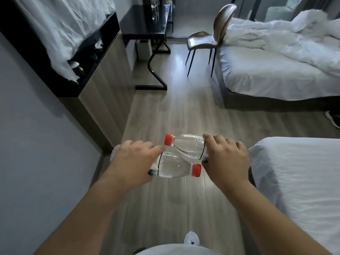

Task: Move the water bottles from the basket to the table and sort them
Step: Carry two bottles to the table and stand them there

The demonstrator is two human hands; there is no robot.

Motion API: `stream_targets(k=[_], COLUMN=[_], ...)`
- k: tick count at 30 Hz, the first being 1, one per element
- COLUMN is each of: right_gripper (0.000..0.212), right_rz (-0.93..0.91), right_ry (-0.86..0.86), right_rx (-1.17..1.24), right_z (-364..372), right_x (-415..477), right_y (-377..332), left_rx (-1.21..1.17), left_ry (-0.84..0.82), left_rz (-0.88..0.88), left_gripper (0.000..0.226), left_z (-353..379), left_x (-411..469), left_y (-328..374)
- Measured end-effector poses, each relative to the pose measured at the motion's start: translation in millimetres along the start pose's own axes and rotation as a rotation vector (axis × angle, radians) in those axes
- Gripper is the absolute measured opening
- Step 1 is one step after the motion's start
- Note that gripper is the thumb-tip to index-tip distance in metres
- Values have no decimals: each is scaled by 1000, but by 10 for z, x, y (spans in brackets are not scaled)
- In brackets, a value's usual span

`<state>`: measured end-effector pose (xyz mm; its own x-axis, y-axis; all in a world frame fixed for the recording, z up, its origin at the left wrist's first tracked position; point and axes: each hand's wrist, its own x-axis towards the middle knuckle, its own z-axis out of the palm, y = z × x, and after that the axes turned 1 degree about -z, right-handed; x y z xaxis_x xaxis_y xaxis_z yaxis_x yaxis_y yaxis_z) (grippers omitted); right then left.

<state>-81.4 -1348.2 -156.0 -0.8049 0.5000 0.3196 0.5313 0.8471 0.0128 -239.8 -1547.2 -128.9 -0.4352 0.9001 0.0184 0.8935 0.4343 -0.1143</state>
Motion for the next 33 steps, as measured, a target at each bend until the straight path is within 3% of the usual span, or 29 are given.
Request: stream_targets(k=[10,33], right_gripper=[62,63], right_rz=[59,227], right_ry=[31,36], right_rx=[-6,-65], right_z=[318,1502], right_x=[926,4223], right_y=[583,837], left_rx=[-6,-27], left_ry=[-51,-54], left_rz=[23,189], left_gripper=[69,67], left_z=[3,377], left_x=[1192,4755], left_y=[-120,-1878])
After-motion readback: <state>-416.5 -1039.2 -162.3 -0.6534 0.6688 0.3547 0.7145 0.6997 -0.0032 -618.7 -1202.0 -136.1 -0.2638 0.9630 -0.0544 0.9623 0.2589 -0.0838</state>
